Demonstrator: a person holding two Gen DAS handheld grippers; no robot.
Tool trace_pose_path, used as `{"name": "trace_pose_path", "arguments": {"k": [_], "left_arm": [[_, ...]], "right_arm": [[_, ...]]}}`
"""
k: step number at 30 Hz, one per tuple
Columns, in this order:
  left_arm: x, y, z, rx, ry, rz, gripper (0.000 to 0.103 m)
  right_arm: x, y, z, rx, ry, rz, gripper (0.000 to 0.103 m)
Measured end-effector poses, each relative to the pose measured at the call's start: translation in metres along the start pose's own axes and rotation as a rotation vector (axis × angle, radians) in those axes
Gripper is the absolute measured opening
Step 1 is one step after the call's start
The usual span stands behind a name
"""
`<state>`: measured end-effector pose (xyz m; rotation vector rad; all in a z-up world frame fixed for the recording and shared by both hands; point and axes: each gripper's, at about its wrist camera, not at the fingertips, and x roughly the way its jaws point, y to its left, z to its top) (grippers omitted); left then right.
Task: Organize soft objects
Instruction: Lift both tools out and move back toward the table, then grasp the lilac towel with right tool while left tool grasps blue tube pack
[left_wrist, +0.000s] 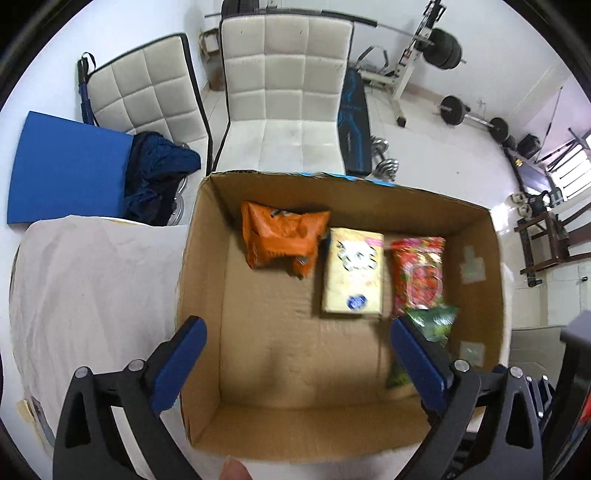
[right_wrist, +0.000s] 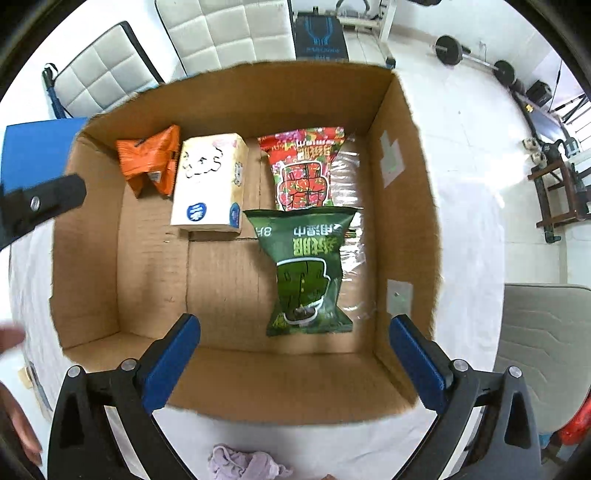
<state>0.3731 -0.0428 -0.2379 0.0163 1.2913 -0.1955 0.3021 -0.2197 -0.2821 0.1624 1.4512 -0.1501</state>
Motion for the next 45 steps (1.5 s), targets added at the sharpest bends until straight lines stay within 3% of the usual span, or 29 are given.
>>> {"name": "trace_pose_path", "arguments": {"k": [8,17,24,26,31,35,37,40,42,43,44,45], "left_arm": [[-0.059,-0.008,-0.051,0.011,-0.112,0.021,0.102],[-0.1,-0.021,-0.092,0.05,-0.187,0.058,0.102],[-0.12,-0.015,-0.11,0.02,-0.224,0.084,0.102],[-0.118,-0.008,-0.121,0.001,-0.212,0.095,0.102],[-0.089,0.021,-0.168,-0.082,-0.101,0.147,0.102],[-0.043,0.048,-0.214,-0.172,0.052,0.172,0.102],[-0.02,0.061,-0.234,-0.222,0.129,0.164,0.102],[0.004,0.078,-0.255,-0.281,0.193,0.169,0.102],[0.012,0.085,-0.259,-0.31,0.216,0.164,0.102],[0.018,0.09,-0.261,-0.332,0.23,0.156,0.102],[0.021,0.093,-0.259,-0.348,0.237,0.151,0.102],[0.024,0.096,-0.257,-0.364,0.242,0.148,0.102]], "right_arm": [[-0.056,-0.009,-0.043,0.009,-0.125,-0.008,0.103],[-0.116,-0.019,-0.084,0.011,-0.22,0.0,0.103],[-0.143,-0.016,-0.102,0.005,-0.235,0.025,0.103],[-0.135,-0.016,-0.109,0.016,-0.196,0.047,0.103],[-0.064,-0.015,-0.147,0.072,0.044,0.181,0.103],[0.023,-0.011,-0.194,0.226,0.316,0.324,0.103],[0.056,-0.007,-0.212,0.307,0.403,0.349,0.103],[0.089,-0.003,-0.228,0.423,0.466,0.379,0.102],[0.107,-0.001,-0.236,0.527,0.486,0.408,0.097],[0.114,0.002,-0.237,0.552,0.493,0.422,0.088],[0.122,0.007,-0.237,0.565,0.507,0.422,0.068],[0.126,0.01,-0.237,0.565,0.515,0.409,0.056]]}}
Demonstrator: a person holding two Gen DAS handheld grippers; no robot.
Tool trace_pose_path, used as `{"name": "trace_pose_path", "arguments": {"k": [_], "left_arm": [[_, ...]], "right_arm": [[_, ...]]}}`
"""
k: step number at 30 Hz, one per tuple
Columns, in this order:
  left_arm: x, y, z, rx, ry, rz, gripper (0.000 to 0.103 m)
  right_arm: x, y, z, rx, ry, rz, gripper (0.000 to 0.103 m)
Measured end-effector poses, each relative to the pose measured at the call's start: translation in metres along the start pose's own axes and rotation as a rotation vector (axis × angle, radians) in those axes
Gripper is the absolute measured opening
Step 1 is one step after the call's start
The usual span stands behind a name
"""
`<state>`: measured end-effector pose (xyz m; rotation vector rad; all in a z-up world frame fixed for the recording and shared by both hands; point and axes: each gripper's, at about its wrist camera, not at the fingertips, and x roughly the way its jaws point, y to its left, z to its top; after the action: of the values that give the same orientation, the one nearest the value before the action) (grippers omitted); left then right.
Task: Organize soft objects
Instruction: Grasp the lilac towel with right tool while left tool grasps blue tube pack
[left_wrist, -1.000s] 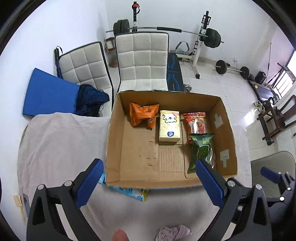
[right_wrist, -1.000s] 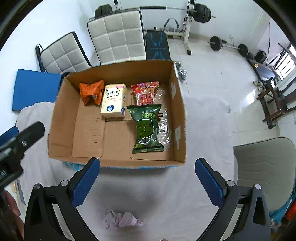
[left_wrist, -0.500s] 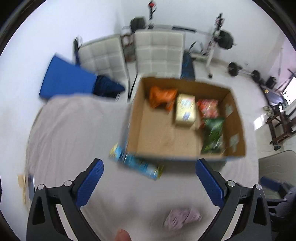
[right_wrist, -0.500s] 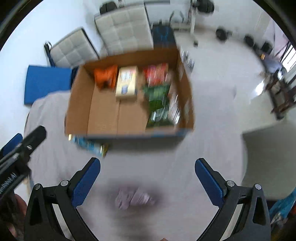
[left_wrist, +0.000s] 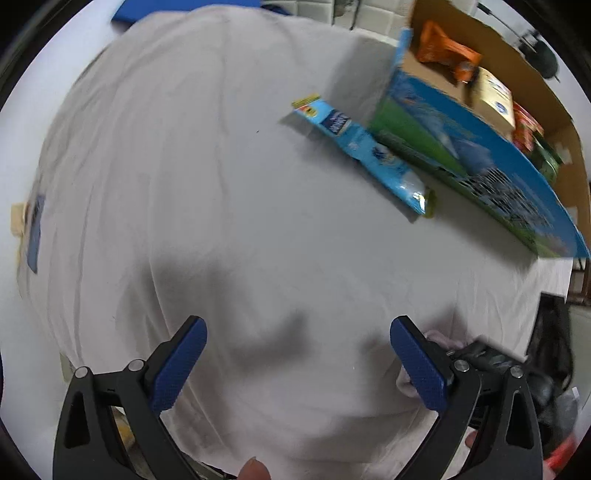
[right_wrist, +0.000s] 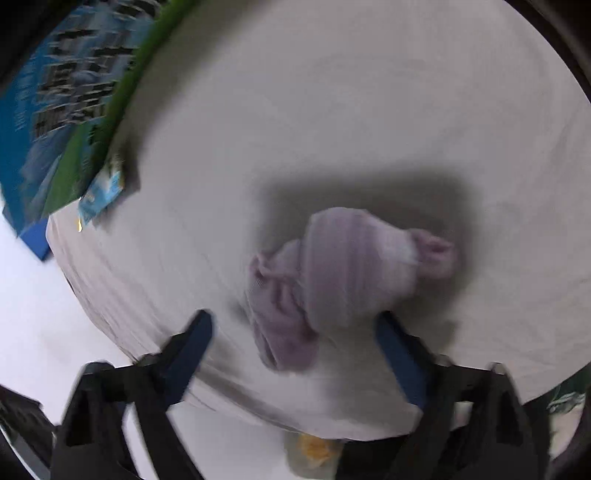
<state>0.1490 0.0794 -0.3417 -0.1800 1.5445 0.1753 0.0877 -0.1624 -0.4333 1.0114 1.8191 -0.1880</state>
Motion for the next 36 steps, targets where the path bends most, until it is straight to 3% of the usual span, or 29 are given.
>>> {"name": "trace_pose_path", "arguments": {"k": [2,5,12,18,23,29,33,36], "left_arm": [[0.005,0.002,0.009,-0.038,0.002,-0.025,0.102],[0.009,-0.001,0.026,-0.079,0.0,-0.07,0.102],[0.042,-0.036,0.074,-0.144,-0.001,-0.143,0.102],[0.074,-0.075,0.097,-0.114,-0.029,-0.055,0.102],[0.089,-0.079,0.095,-0.068,-0.031,0.033,0.102],[0.082,-0.03,0.066,-0.085,-0.007,0.085,0.102],[0.07,-0.015,0.069,-0.134,-0.034,-0.009,0.102],[0.07,-0.032,0.089,-0.092,-0.059,-0.061,0.102]], "right_arm": [[0.0,0.005,-0.001,-0.011,-0.023,-0.035,0.042],[-0.01,0.015,-0.004,-0.106,-0.079,-0.092,0.033],[-0.047,0.015,0.001,-0.241,-0.241,-0.233,0.029],[-0.062,-0.004,-0.009,-0.266,-0.33,-0.29,0.029],[-0.058,0.001,-0.02,-0.289,-0.33,-0.318,0.029],[-0.057,0.009,-0.024,-0.337,-0.297,-0.322,0.029],[-0.049,0.021,-0.025,-0.366,-0.285,-0.316,0.029],[-0.045,0.03,-0.013,-0.381,-0.265,-0.318,0.029]]}}
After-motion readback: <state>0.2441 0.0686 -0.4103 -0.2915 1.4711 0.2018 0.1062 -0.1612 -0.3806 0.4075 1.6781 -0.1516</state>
